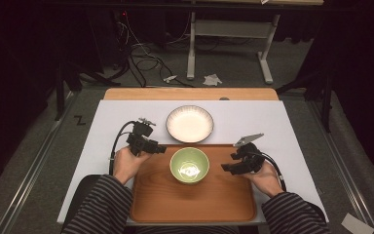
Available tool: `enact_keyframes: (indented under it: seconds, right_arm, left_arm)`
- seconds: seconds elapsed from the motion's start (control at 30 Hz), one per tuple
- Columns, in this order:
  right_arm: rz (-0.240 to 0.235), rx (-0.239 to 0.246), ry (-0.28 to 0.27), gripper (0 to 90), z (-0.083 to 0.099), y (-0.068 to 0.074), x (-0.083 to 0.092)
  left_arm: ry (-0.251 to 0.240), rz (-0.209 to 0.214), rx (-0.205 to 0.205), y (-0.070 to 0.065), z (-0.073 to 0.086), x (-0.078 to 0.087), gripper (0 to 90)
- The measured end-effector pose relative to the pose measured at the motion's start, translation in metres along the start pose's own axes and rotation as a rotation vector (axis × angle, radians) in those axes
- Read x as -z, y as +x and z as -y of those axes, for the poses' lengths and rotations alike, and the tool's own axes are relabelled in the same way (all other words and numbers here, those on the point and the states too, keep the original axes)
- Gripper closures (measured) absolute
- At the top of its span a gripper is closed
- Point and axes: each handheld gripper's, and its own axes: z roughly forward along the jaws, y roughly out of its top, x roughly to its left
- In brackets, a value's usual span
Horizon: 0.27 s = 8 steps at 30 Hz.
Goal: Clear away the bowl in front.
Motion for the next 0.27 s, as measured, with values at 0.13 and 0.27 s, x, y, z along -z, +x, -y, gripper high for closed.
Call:
enact_keyframes:
  seconds: [0.13, 0.27]
  right_arm:
    - [0.000, 0.006, -0.002, 39.0, 0.000, 0.000, 0.000]
    - [0.001, 0.003, -0.003, 39.0, 0.000, 0.000, 0.000]
  left_arm:
    - [0.019, -0.030, 0.004, 0.007, 0.003, -0.007, 51.4]
    - [0.038, -0.054, 0.009, 0.012, 0.004, -0.011, 50.9]
